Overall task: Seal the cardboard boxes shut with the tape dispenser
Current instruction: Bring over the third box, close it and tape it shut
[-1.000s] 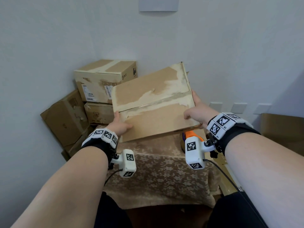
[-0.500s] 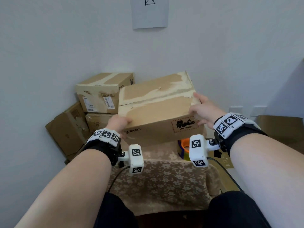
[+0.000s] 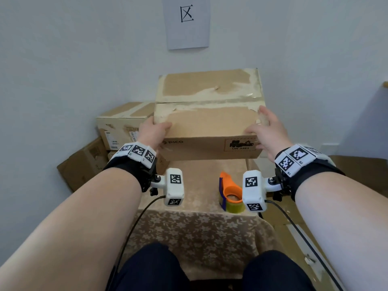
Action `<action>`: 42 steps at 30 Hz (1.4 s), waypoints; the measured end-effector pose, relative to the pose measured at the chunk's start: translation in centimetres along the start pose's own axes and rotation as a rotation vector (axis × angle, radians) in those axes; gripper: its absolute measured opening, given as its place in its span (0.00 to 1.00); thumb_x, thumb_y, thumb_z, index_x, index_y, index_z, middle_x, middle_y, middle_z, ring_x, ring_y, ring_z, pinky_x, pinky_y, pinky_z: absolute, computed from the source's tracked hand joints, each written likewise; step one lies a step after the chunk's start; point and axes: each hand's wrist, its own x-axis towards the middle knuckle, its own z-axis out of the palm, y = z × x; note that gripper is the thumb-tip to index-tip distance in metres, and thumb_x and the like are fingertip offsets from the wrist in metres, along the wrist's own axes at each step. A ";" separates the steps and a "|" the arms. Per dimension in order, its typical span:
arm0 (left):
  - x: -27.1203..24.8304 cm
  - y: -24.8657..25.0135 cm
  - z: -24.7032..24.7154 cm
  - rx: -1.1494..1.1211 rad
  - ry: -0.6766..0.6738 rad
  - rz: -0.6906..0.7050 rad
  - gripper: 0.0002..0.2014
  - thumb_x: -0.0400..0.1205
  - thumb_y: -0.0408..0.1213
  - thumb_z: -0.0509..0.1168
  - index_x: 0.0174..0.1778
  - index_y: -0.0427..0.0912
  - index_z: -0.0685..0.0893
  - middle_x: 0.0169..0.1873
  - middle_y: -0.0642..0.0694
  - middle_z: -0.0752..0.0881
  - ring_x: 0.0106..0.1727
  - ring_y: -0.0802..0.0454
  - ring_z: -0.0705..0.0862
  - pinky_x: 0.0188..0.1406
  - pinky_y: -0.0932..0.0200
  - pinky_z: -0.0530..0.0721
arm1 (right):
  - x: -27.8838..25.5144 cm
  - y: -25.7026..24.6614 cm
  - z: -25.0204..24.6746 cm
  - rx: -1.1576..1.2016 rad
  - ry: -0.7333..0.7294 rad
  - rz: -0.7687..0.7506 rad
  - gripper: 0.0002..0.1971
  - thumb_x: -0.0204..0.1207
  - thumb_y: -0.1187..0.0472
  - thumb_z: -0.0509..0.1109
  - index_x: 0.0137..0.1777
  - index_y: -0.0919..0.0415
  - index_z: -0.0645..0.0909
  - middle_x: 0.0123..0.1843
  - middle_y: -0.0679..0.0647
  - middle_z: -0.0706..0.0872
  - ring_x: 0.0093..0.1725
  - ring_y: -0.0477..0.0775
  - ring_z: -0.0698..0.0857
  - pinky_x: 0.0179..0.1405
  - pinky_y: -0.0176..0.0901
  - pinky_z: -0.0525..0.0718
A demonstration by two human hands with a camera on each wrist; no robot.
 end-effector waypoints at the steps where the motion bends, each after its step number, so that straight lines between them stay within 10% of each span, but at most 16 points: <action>1: 0.3 0.3 0.2 -0.011 0.002 0.014 0.14 0.78 0.40 0.69 0.59 0.49 0.78 0.56 0.46 0.84 0.57 0.42 0.84 0.53 0.37 0.86 | 0.4 0.0 0.1 0.005 0.006 -0.006 0.45 0.56 0.60 0.76 0.75 0.34 0.68 0.71 0.45 0.79 0.65 0.57 0.82 0.62 0.60 0.83; 6: 4.5 -0.2 1.9 0.008 -0.018 0.036 0.19 0.79 0.39 0.68 0.67 0.44 0.77 0.57 0.45 0.84 0.55 0.43 0.85 0.48 0.40 0.88 | 4.2 1.6 1.3 0.023 0.021 0.009 0.43 0.55 0.59 0.75 0.73 0.33 0.70 0.70 0.43 0.78 0.67 0.56 0.80 0.66 0.60 0.80; 11: 11.3 -3.9 3.8 0.125 -0.013 0.000 0.32 0.58 0.56 0.69 0.59 0.52 0.80 0.60 0.45 0.81 0.52 0.42 0.86 0.49 0.40 0.88 | 9.1 5.2 3.5 0.049 0.044 0.082 0.39 0.61 0.63 0.74 0.73 0.34 0.71 0.69 0.44 0.78 0.63 0.55 0.82 0.64 0.58 0.82; 18: 18.0 -9.5 5.6 0.187 -0.041 -0.076 0.39 0.56 0.59 0.68 0.66 0.50 0.79 0.63 0.43 0.79 0.55 0.42 0.84 0.51 0.42 0.87 | 15.1 10.6 7.1 -0.031 -0.011 0.153 0.45 0.46 0.49 0.76 0.68 0.26 0.69 0.70 0.41 0.78 0.64 0.55 0.83 0.60 0.61 0.84; 26: 22.7 -13.3 8.1 0.245 -0.076 -0.129 0.48 0.50 0.61 0.66 0.69 0.45 0.77 0.64 0.42 0.78 0.57 0.41 0.83 0.58 0.40 0.84 | 19.2 14.6 9.2 -0.088 -0.025 0.209 0.40 0.62 0.58 0.77 0.75 0.36 0.68 0.71 0.47 0.77 0.61 0.57 0.84 0.57 0.62 0.86; 37: 25.6 -15.8 9.4 0.594 -0.179 -0.110 0.36 0.75 0.35 0.70 0.80 0.45 0.66 0.76 0.42 0.63 0.71 0.40 0.72 0.55 0.61 0.79 | 21.9 15.9 12.6 -0.424 -0.174 0.098 0.36 0.68 0.60 0.74 0.77 0.40 0.69 0.75 0.43 0.73 0.67 0.52 0.78 0.66 0.52 0.81; 42: 25.9 -16.0 10.0 0.737 -0.171 -0.098 0.32 0.73 0.40 0.74 0.75 0.48 0.73 0.72 0.42 0.62 0.69 0.36 0.70 0.68 0.41 0.77 | 22.7 16.8 13.3 -0.539 -0.150 0.072 0.33 0.72 0.62 0.73 0.78 0.48 0.70 0.84 0.43 0.60 0.79 0.54 0.67 0.74 0.53 0.75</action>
